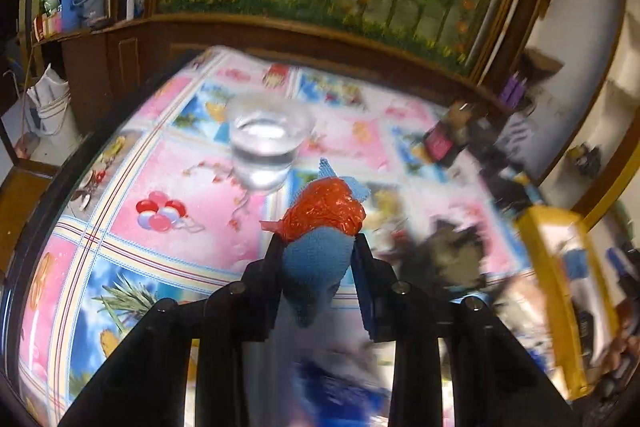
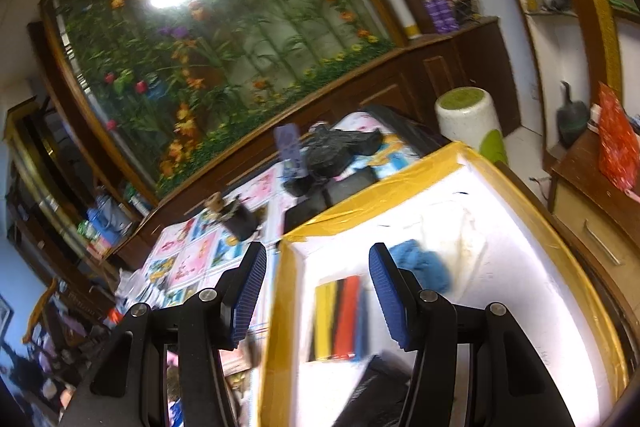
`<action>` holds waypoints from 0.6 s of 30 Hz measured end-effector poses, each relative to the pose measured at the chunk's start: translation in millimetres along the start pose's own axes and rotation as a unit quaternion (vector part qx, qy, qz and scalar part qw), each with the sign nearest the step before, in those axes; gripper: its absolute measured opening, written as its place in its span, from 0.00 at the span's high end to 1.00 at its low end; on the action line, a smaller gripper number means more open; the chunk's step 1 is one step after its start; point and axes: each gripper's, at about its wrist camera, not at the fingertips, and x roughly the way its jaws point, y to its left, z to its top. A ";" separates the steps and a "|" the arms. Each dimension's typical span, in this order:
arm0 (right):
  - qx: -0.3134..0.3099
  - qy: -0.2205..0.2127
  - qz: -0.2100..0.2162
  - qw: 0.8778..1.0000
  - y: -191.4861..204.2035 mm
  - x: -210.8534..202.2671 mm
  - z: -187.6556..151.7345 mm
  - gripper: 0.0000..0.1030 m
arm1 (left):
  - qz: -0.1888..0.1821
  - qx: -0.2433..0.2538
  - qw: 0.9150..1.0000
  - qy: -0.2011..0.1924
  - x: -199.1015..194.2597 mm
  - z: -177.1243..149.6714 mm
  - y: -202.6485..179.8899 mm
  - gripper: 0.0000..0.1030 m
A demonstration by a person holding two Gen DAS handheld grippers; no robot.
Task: Organize soft objects
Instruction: 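Grasp the blue-and-red cloth with the left gripper and lift it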
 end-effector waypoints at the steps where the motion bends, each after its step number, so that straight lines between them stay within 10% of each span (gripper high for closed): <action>1: -0.011 0.005 0.014 1.000 6.1 1.1 -2.4 0.44 | -0.015 -0.003 1.000 -0.009 -8.0 -1.6 -5.1 0.70; 10: -0.077 0.099 0.202 0.971 68.2 -26.4 -76.6 0.37 | -0.095 0.041 0.994 0.016 -13.7 -31.6 -63.1 0.70; 18: -0.206 0.197 0.178 0.942 98.8 -55.2 -159.6 0.30 | -0.106 0.082 0.991 0.024 -16.7 -45.1 -82.6 0.70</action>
